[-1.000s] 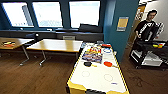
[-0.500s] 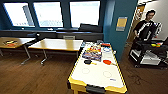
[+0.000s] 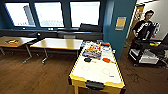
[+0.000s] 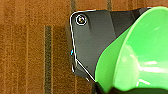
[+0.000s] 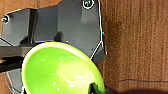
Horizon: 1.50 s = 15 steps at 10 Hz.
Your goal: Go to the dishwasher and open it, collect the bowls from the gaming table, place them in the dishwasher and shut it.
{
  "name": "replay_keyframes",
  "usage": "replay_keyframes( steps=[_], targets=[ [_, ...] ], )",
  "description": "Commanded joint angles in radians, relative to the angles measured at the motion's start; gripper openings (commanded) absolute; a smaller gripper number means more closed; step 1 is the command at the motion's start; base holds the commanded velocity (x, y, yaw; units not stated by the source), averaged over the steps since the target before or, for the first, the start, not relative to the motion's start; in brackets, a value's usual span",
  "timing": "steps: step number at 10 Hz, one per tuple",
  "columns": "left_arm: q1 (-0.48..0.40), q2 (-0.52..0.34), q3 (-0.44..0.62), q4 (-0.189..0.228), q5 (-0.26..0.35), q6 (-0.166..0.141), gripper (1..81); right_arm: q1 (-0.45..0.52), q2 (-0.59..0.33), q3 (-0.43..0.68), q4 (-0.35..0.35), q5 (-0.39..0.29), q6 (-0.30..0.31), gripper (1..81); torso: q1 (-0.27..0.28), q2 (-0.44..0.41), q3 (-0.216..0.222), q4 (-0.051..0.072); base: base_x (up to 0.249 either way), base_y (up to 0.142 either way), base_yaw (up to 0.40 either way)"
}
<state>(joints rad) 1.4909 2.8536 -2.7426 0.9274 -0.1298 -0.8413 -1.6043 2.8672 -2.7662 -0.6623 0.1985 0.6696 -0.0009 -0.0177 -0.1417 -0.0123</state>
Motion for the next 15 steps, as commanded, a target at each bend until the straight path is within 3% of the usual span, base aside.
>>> replay_keyframes(
  steps=[1, 4, 15],
  targets=[
    [-0.031, -0.006, -0.006, 0.011, 0.044, 0.001, 1.0, 0.023, -0.017, -0.016, -0.020, -0.053, -0.004, 1.0, 0.001, 0.000, 0.000, 0.000, -0.121, 0.000, 0.000],
    [-0.031, -0.005, -0.006, 0.010, 0.047, 0.014, 1.0, 0.025, -0.015, -0.035, -0.020, -0.054, -0.004, 1.0, 0.001, 0.000, 0.000, 0.000, -0.121, 0.000, 0.000],
    [-0.031, 0.001, -0.006, 0.010, 0.047, 0.018, 1.0, 0.026, -0.001, -0.032, -0.022, -0.053, -0.005, 1.0, 0.001, 0.000, 0.000, 0.000, -0.120, 0.000, 0.000]
  ],
)
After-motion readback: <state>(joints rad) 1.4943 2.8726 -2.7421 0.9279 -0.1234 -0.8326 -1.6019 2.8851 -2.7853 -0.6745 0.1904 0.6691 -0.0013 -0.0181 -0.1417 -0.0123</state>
